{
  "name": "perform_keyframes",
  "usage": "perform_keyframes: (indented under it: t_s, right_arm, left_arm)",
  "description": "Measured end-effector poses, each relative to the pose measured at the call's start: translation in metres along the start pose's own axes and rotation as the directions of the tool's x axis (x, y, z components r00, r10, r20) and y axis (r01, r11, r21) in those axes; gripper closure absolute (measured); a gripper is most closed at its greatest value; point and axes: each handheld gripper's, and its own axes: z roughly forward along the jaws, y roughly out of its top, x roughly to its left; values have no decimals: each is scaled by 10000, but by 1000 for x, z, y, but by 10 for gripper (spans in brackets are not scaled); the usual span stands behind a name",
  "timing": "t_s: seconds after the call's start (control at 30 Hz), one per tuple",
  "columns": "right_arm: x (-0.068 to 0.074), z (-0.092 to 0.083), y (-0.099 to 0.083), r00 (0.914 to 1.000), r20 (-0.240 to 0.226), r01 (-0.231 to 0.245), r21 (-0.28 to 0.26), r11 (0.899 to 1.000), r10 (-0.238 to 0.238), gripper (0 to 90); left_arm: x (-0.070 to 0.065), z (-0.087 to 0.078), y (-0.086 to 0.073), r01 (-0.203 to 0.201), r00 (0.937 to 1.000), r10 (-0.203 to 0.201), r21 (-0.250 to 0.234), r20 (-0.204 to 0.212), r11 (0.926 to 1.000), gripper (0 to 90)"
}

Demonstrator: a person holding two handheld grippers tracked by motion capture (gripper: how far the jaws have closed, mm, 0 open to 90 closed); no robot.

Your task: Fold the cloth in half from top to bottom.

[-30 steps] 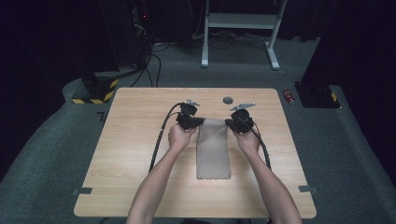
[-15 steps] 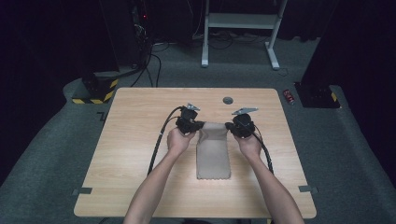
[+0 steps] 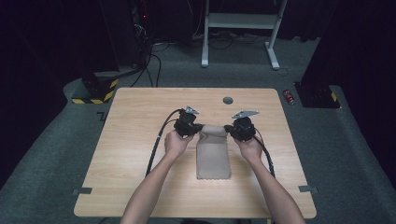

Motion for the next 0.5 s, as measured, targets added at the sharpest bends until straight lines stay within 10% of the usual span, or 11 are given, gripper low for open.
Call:
perform_keyframes:
  t_s: [0.5]
  right_arm:
    - [10,-12,-12,9987,-344,372,-61,9993,-374,897]
  left_arm:
    - [-11,-11,-13,-293,9995,295,-175,88,9994,887]
